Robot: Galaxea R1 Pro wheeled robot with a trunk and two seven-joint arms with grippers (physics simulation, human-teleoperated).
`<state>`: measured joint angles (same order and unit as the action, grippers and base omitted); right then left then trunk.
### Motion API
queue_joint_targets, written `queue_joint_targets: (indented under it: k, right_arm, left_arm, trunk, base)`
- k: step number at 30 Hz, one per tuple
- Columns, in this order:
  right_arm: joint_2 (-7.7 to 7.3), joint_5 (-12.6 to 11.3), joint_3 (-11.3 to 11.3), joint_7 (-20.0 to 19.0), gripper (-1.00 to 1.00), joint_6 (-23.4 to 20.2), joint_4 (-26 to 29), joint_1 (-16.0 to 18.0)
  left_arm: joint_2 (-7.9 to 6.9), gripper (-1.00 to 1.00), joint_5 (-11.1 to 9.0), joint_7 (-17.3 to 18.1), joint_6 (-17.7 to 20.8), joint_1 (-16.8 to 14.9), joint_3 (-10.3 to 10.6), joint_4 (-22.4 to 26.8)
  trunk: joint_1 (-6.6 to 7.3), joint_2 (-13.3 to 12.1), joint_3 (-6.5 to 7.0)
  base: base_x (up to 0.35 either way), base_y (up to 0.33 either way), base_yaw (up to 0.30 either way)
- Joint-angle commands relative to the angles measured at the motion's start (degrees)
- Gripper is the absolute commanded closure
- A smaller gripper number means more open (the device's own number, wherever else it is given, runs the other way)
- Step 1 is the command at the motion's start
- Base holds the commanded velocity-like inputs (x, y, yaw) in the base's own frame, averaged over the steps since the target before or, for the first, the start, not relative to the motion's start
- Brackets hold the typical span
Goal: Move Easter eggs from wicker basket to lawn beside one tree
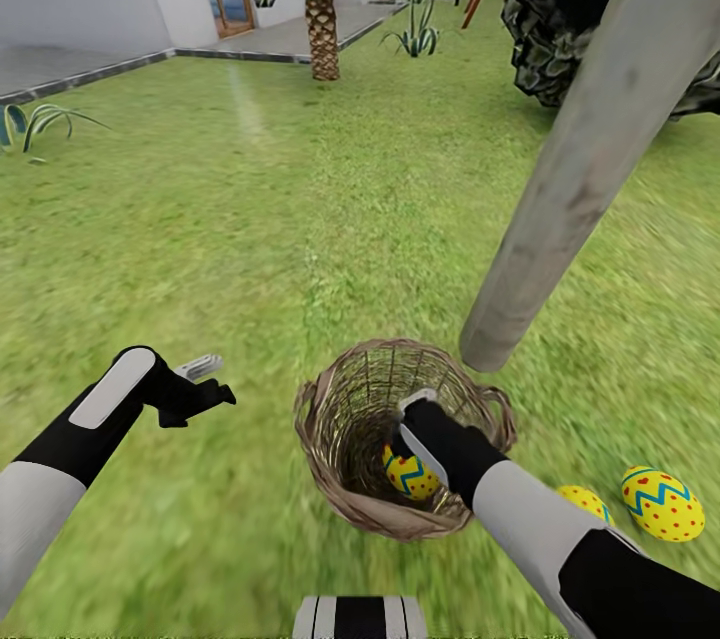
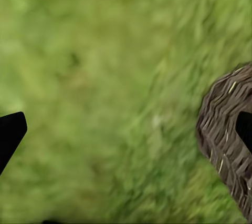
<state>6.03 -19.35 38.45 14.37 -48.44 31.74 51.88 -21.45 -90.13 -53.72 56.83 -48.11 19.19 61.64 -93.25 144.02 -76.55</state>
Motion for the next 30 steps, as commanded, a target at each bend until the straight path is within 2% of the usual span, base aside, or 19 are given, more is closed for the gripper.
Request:
queue_joint_targets:
  k: [1,4,11,16,20,30]
  right_arm:
    - [-0.04,0.03,1.3,0.46,-1.0,-0.14,0.09,0.06]
    - [-0.02,1.68,7.27,0.4,-1.0,1.29,0.22,0.06]
    - [-0.05,1.33,7.07,-0.84,-1.0,0.99,0.12,1.49]
    - [-0.06,1.33,7.07,-2.45,-1.0,0.91,0.08,1.55]
    - [-0.06,1.25,7.07,-3.74,-1.0,0.89,-0.07,1.56]
    - [-0.14,1.56,7.07,-4.64,-1.0,1.0,-0.53,1.56]
  left_arm:
    - [-0.05,-1.0,-0.57,-0.59,-0.04,-0.05,0.15,0.06]
    - [-0.01,-1.0,-0.57,-0.57,-0.05,-0.05,0.15,0.06]
    - [0.81,-1.0,-2.43,-0.61,0.08,2.23,0.23,0.05]
    - [0.88,-1.0,-3.88,-0.68,0.11,3.11,0.24,0.02]
    - [0.88,-1.0,-3.91,-0.68,0.12,3.11,0.24,0.04]
    - [0.92,-1.0,-3.91,-0.68,0.12,3.11,0.27,0.04]
  trunk:
    - [-0.01,0.04,-0.27]
    - [-0.09,0.08,-0.94]
    - [-0.09,0.08,-0.93]
    - [-0.2,0.13,-1.82]
    - [-0.2,0.13,-1.82]
    - [-0.45,0.27,-4.03]
  base:
    - [0.0,0.0,0.0]
    - [0.0,0.0,0.0]
    - [0.0,0.0,0.0]
    - [0.0,0.0,0.0]
    - [0.0,0.0,0.0]
    - [0.0,0.0,0.0]
